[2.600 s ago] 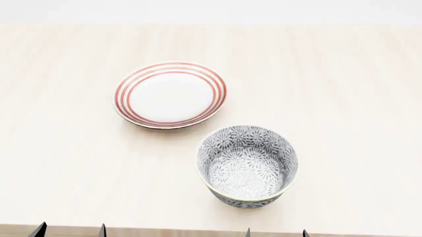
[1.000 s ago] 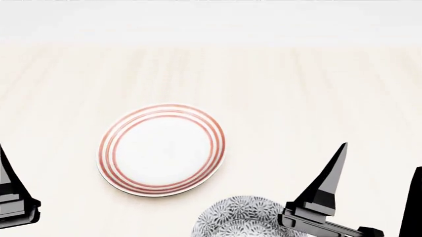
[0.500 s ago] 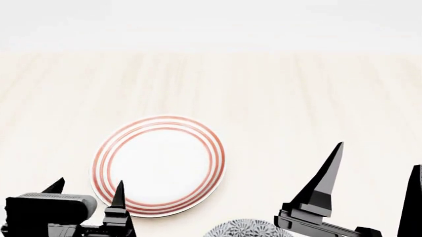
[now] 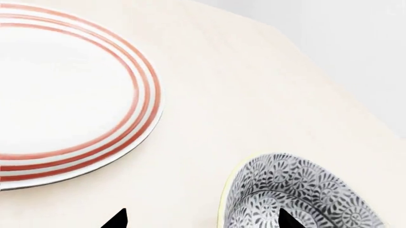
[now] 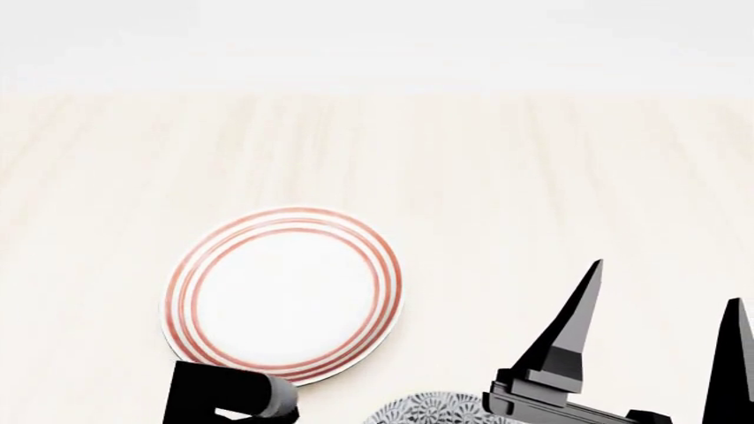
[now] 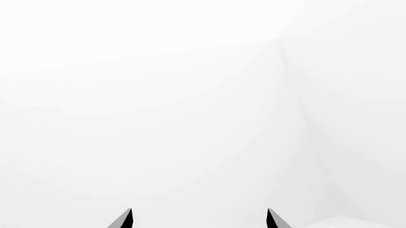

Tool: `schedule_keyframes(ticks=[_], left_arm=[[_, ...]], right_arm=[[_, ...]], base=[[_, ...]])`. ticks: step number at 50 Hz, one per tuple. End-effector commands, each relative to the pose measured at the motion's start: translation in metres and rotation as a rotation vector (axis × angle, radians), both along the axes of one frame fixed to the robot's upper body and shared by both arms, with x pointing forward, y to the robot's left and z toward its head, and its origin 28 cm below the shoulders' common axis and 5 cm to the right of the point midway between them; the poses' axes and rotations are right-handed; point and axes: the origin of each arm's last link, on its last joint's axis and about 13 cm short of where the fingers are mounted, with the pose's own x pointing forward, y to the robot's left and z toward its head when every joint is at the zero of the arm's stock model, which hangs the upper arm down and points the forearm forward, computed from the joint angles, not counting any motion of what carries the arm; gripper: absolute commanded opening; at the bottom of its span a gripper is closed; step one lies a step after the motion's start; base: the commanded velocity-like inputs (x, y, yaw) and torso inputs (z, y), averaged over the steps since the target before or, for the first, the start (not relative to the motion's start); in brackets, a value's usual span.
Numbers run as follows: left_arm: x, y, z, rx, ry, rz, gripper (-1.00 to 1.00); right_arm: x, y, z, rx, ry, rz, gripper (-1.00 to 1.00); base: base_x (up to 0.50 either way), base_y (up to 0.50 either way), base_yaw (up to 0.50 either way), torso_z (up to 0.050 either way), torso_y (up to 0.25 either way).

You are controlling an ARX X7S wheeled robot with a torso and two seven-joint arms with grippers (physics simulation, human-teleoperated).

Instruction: Put the bowl on the plate.

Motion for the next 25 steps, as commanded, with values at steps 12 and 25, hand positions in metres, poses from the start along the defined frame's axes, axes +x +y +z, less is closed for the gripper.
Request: schedule_keyframes(ticks=[12,25], left_arm=[[0.011,-0.004,0.023,-0.183,0.097,-0.016,1.0],[0.018,-0.011,0.009,-0.145,0.314,-0.078,1.0]], right_arm=[[-0.001,0.0,-0.004,-0.019,0.006,0.004,1.0],[-0.001,0.0,-0.003,-0.015,0.004,0.006,1.0]], base=[[0.0,0.0,0.0,0.0,0.0],[0.0,0.0,0.0,0.0,0.0]])
